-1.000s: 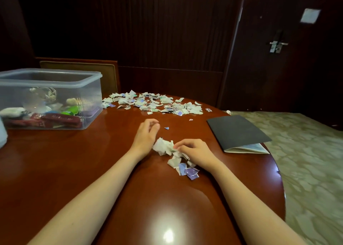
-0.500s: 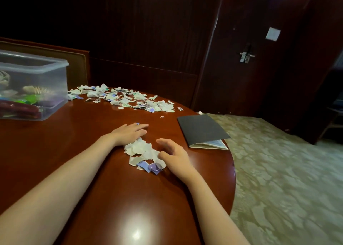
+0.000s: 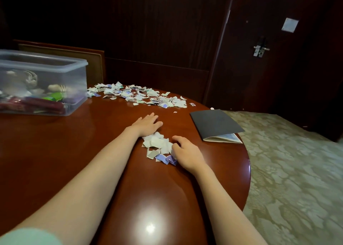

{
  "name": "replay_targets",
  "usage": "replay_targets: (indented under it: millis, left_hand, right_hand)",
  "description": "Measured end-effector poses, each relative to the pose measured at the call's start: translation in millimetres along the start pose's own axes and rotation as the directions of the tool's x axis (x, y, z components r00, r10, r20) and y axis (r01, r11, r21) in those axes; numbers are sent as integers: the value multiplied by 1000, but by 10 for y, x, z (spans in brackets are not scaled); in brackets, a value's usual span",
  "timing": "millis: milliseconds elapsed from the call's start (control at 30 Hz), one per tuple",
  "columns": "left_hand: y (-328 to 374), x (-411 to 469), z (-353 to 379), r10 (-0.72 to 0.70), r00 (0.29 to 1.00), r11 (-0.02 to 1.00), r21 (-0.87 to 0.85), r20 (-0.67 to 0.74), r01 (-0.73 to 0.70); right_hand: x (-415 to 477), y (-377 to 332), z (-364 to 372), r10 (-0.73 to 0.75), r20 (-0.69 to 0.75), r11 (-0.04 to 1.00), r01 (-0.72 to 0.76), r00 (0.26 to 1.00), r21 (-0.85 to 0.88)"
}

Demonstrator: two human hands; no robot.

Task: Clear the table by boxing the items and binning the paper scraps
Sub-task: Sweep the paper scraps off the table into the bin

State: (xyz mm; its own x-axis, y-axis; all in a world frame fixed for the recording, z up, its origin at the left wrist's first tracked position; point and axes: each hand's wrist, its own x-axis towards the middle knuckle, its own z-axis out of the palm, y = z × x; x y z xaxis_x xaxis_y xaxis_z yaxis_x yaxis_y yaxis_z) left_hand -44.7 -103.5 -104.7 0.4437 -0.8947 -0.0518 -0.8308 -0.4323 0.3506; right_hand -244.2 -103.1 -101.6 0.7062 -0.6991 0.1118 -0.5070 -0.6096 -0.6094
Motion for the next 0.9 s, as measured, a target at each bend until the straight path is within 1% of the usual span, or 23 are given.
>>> replay_targets:
  millis: [67, 100, 133, 200, 300, 400, 433, 467, 500, 533, 567, 600, 633, 667, 700, 733, 767, 900]
  left_hand:
    - [9, 39, 1, -1, 1000, 998, 55, 23, 0]
    - [3, 34, -1, 5, 1000, 999, 54, 28, -7]
    - [-10, 19, -2, 12, 999, 999, 36, 31, -13]
    - [-44, -47, -14, 47, 999, 999, 1, 16, -47]
    - [-86, -155, -44, 95, 992, 992, -75, -79, -100]
    - [-110, -218, -46, 151, 981, 985, -65, -122, -160]
    - [-123, -227, -48, 158, 978, 978, -115, -138, -174]
    - [-127, -254, -52, 135, 978, 956, -238, -161, -171]
    - [-132, -274, -51, 105, 973, 903, -390, -205, -180]
    - [-139, -293, -58, 72, 963, 843, -500, -260, -198]
    - [-144, -308, -65, 43, 953, 808, -551, -300, -210]
    - [-140, -330, -65, 40, 949, 812, -544, -313, -213]
    - [-131, -358, -59, 69, 952, 843, -493, -298, -215]
    - [-113, -393, -47, 125, 961, 899, -381, -247, -215]
    - [-82, -426, -21, 176, 971, 947, -243, -161, -212]
    - [-58, -455, 18, 213, 973, 967, -121, -92, -223]
    - [-38, -485, 42, 242, 968, 969, -29, -59, -244]
    - [42, -699, 47, 253, 962, 967, 20, -101, -252]
  right_hand:
    - [37, -23, 24, -12, 28, 994, 15, 1000, -105]
    - [57, -19, 26, -8, 36, 993, 12, 999, -115]
    - [75, -9, 24, 8, 37, 996, -5, 999, -93]
    - [83, 4, 4, 47, 35, 999, -48, 998, 13]
    - [66, 10, -17, 34, 60, 993, -40, 998, 115]
    - [19, 3, -28, 18, 66, 978, -31, 998, 205]
    - [-3, -2, -28, 15, 73, 977, -30, 997, 213]
    - [-25, -5, -30, 6, 81, 979, -22, 997, 203]
    - [-46, -9, -29, -4, 90, 983, -12, 996, 185]
    - [-64, -13, -32, -21, 95, 984, 3, 995, 178]
    - [-83, -22, -41, -26, 101, 984, 8, 995, 179]
    - [-99, -27, -50, -31, 113, 984, 11, 993, 178]
    - [-115, -32, -60, -44, 127, 989, 25, 991, 147]
    - [-131, -41, -62, -68, 145, 995, 57, 987, 78]
    - [-146, -46, -58, -97, 166, 995, 99, 981, -4]
    - [-156, -49, -49, -119, 186, 988, 135, 975, -71]
    - [-162, -52, -39, -127, 200, 982, 152, 971, -110]
    - [-157, -43, 1, -84, 186, 978, 117, 979, -171]
